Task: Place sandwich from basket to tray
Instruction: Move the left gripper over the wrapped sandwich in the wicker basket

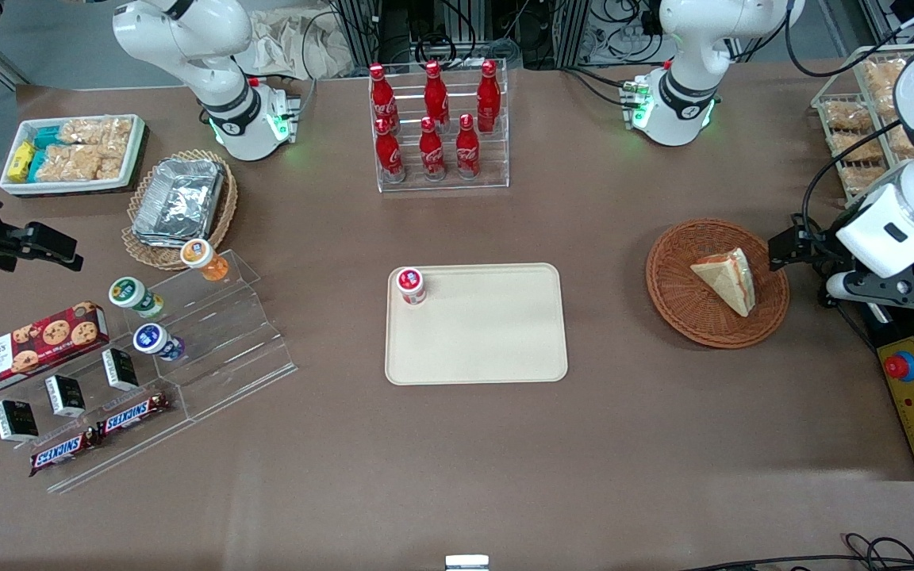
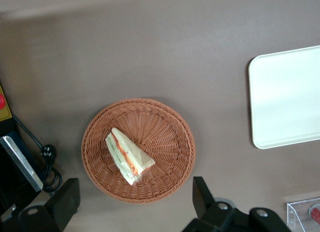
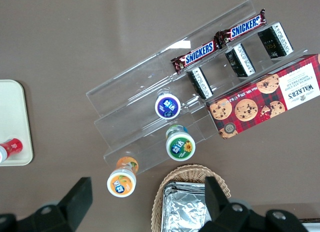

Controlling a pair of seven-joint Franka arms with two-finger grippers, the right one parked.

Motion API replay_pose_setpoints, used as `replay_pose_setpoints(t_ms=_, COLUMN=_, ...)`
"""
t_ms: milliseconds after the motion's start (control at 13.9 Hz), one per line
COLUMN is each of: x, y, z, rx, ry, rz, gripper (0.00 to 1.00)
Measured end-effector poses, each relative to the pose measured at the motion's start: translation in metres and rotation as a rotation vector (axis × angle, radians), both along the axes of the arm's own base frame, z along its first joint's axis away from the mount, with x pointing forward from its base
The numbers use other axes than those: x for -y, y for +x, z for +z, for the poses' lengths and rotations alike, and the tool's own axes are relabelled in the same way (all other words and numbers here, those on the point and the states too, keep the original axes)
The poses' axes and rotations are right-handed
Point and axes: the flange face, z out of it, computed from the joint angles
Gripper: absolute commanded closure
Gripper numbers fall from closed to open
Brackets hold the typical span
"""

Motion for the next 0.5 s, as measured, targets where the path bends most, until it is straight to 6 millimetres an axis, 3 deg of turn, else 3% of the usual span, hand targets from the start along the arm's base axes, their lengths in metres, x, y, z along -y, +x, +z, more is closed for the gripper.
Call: replay_pose_setpoints(t_ms=503, x=-0.008, y=-0.021, z=0.004, rx=-0.041, ry=0.021, rz=0.162, gripper=0.00)
